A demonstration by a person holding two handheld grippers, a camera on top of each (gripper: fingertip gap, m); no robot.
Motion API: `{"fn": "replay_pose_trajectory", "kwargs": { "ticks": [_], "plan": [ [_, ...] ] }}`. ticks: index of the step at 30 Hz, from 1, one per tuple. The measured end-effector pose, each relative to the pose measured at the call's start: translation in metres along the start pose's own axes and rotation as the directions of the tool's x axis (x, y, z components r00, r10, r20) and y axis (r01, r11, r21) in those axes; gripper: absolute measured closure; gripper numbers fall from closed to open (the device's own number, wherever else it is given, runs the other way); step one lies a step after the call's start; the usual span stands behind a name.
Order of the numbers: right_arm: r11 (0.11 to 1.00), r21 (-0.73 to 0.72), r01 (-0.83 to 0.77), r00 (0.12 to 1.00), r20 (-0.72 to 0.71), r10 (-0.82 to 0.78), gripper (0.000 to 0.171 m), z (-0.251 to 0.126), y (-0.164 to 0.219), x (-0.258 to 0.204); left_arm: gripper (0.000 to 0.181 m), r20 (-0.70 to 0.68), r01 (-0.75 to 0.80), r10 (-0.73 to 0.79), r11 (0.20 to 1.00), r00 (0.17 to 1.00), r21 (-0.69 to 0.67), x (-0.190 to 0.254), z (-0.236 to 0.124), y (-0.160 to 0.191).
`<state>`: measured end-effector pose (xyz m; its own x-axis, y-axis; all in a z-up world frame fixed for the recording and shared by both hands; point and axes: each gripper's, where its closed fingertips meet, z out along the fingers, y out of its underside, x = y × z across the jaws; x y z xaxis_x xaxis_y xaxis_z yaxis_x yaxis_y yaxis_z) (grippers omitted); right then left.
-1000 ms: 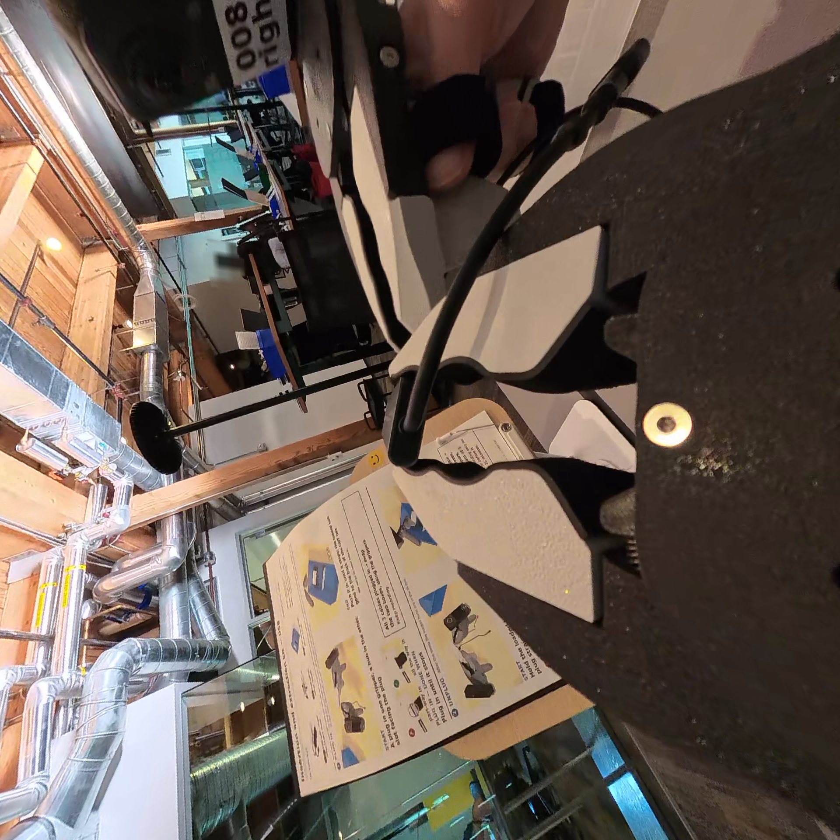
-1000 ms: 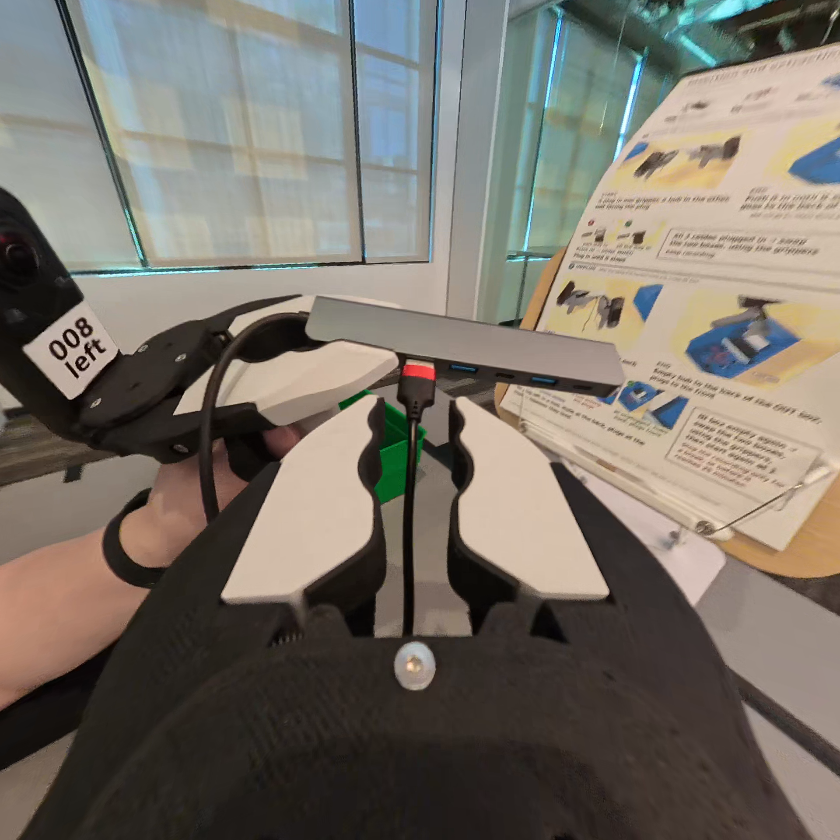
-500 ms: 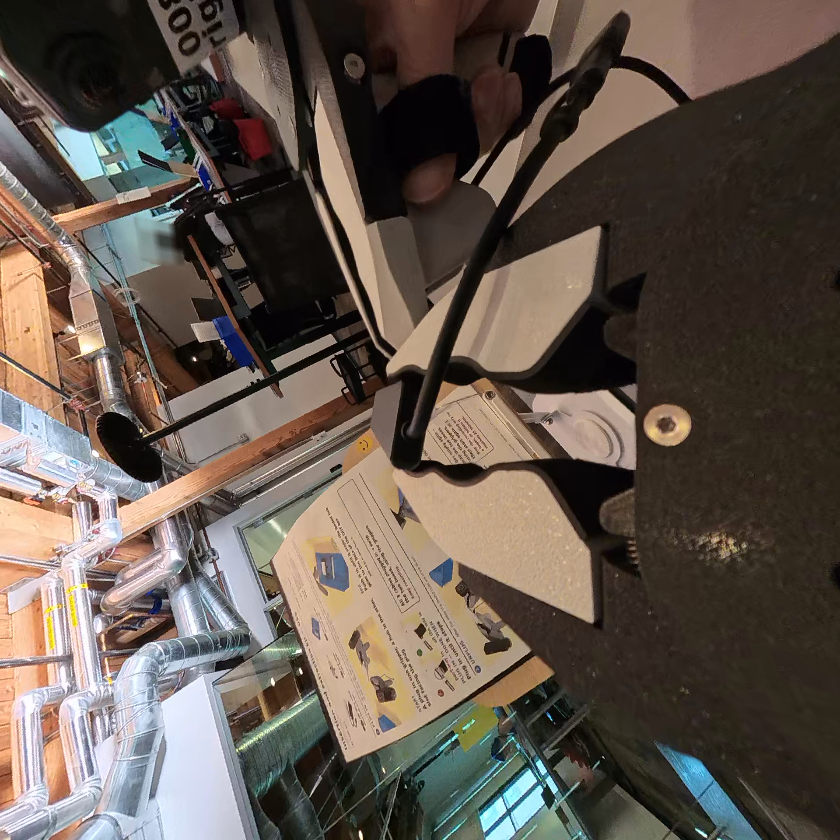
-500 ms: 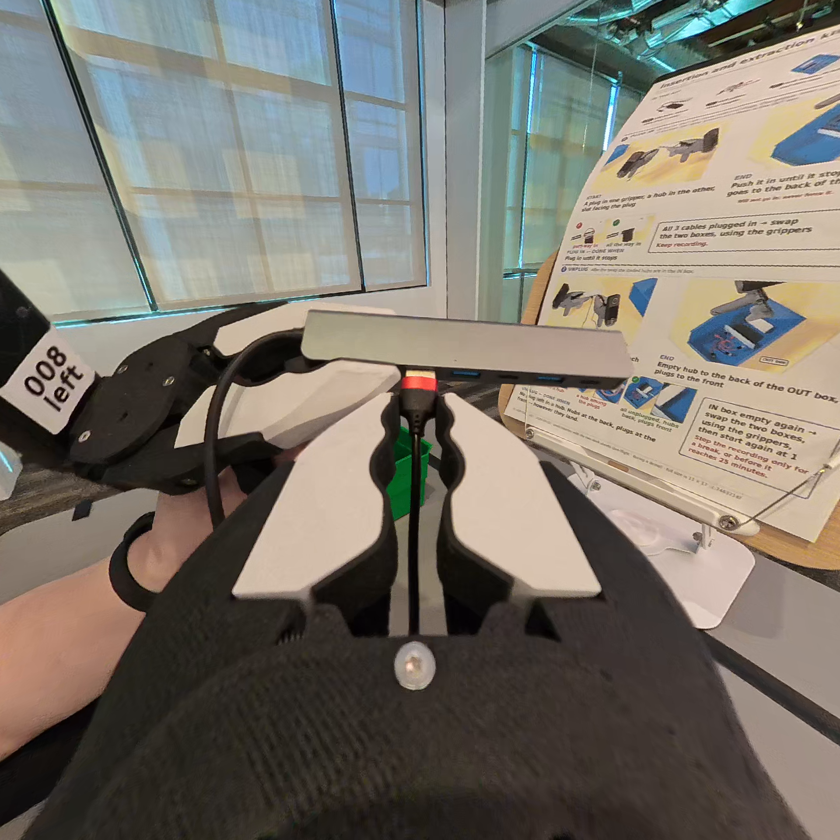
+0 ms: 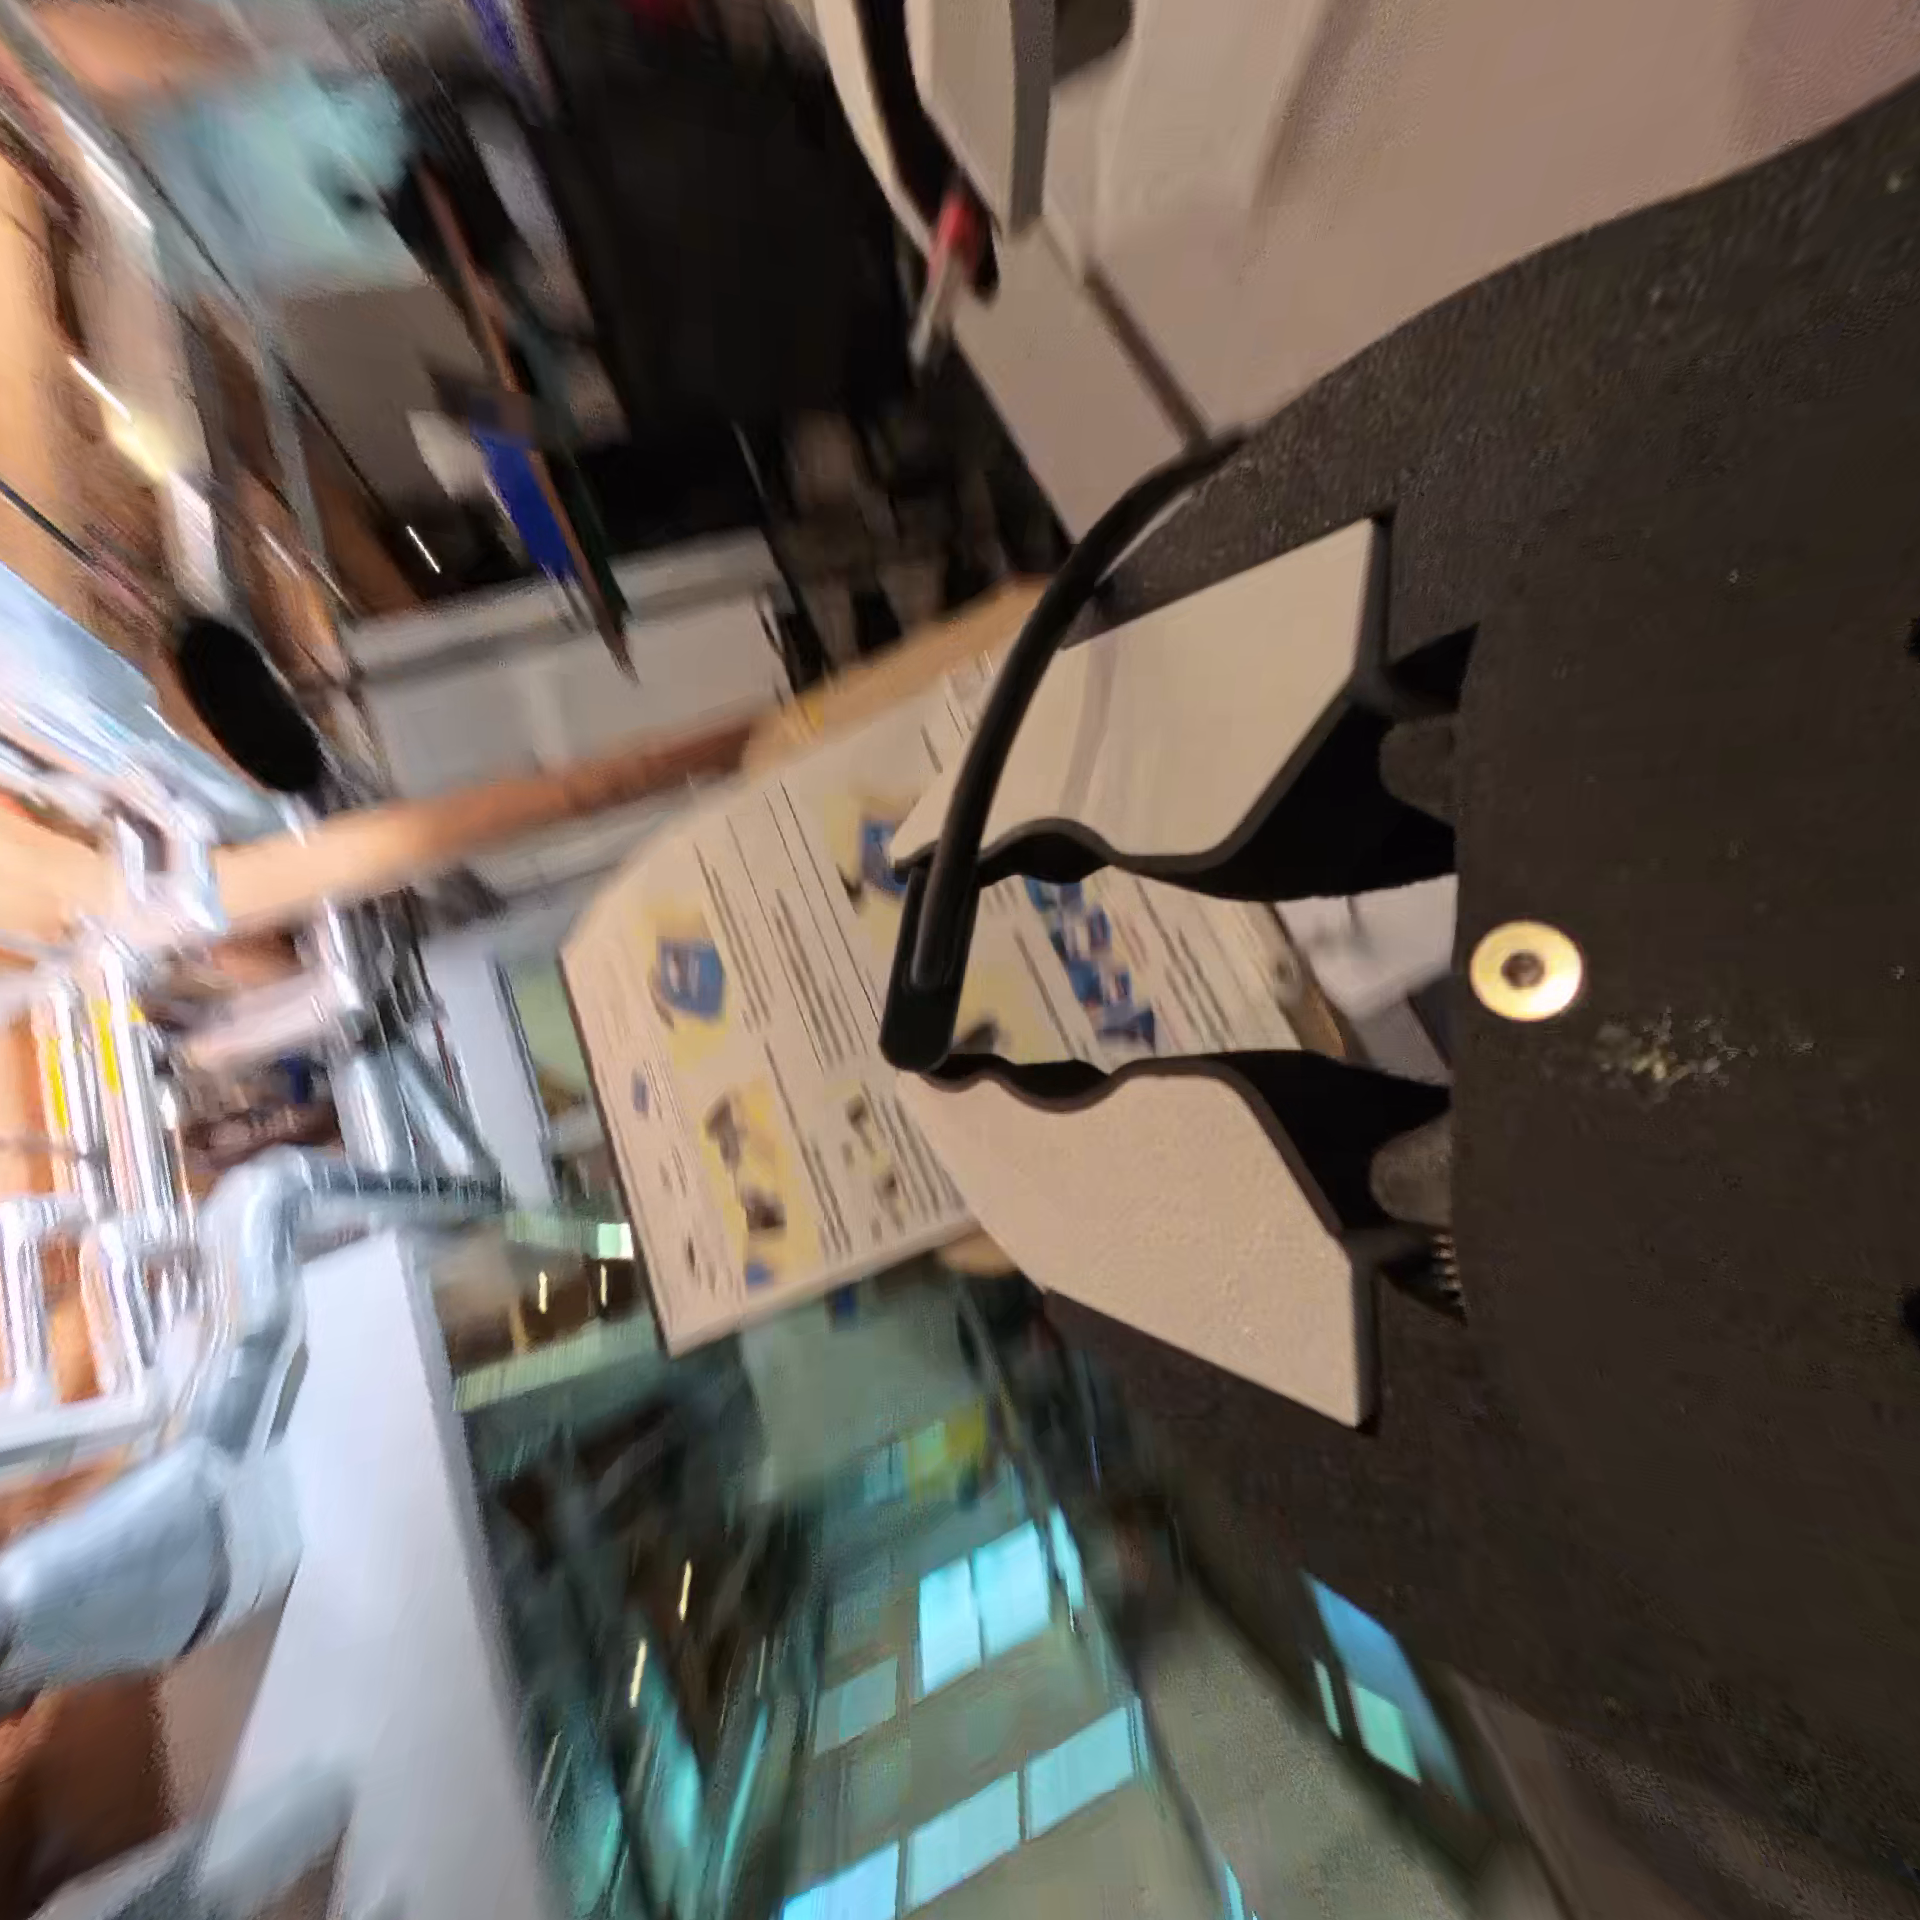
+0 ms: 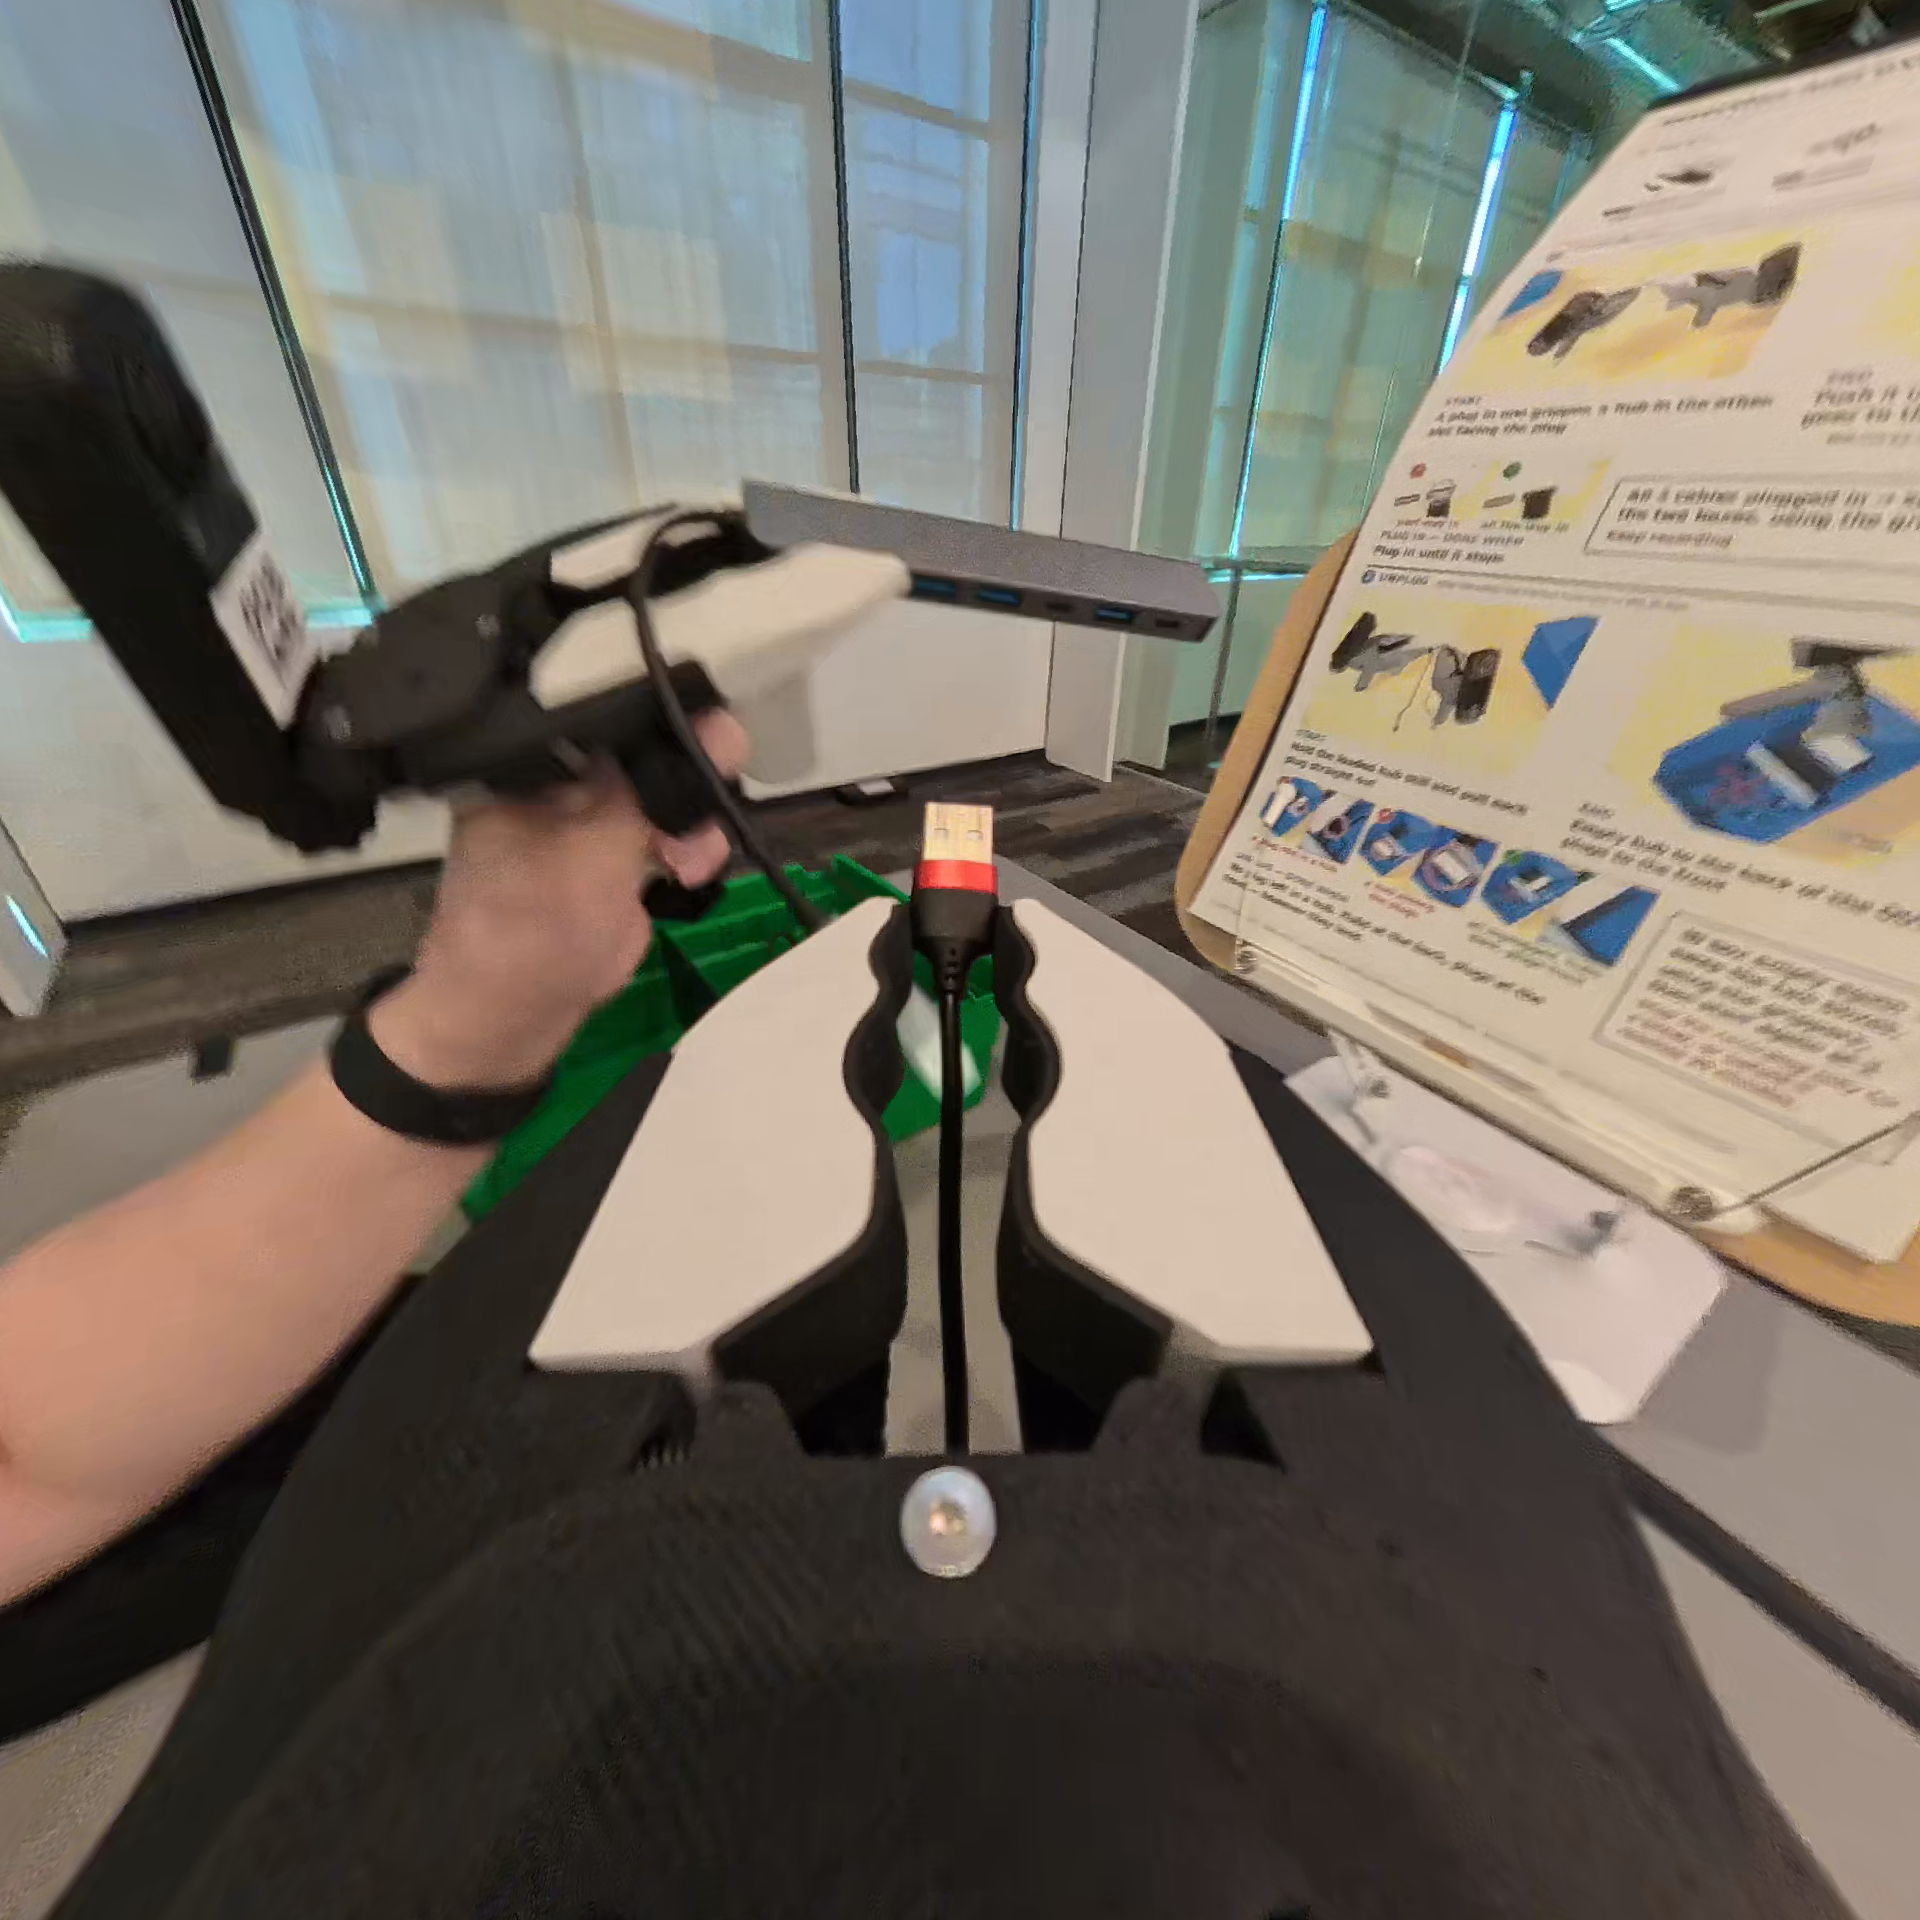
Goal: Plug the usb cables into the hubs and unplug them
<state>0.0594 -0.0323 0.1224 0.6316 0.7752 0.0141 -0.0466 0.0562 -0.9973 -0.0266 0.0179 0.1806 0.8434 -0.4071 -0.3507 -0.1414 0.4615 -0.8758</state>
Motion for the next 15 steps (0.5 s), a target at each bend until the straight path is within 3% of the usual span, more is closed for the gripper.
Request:
{"fn": "replay_pose_trajectory", "kwargs": {
  "ticks": [1, 3, 5, 8, 11, 15],
  "plan": [
    [0.999, -0.011, 0.041, 0.999, -0.01, -0.041, 0.155, -0.004, -0.006, 0.003, 0.15, -0.1, 0.146, -0.143, 0.989, 0.985, 0.028, -0.006, -0.007, -0.009],
    [0.994, -0.015, 0.111, 0.994, 0.009, -0.111, 0.155, -0.026, -0.031, 0.012, 0.15, -0.139, 0.312, -0.305, 0.949, 0.942, 0.033, -0.023, -0.017, -0.017],
    [0.989, 0.002, 0.145, 0.988, -0.049, -0.144, 0.155, -0.07, -0.063, 0.035, 0.151, -0.189, 0.328, -0.319, 0.944, 0.929, 0.02, -0.022, -0.022, -0.024],
    [0.968, -0.127, 0.218, 0.971, -0.072, -0.228, 0.155, -0.138, -0.068, 0.06, 0.151, -0.237, 0.295, -0.281, 0.955, 0.93, 0.025, -0.01, -0.026, -0.036],
    [0.94, -0.263, 0.217, 0.958, -0.129, -0.257, 0.155, -0.19, -0.044, 0.098, 0.151, -0.304, 0.282, -0.265, 0.959, 0.915, 0.012, 0.01, -0.025, -0.042],
    [0.891, -0.392, 0.229, 0.965, -0.029, -0.261, 0.155, -0.224, 0.01, 0.123, 0.151, -0.379, 0.29, -0.277, 0.957, 0.883, -0.023, 0.032, -0.022, -0.041]
  ]
}}
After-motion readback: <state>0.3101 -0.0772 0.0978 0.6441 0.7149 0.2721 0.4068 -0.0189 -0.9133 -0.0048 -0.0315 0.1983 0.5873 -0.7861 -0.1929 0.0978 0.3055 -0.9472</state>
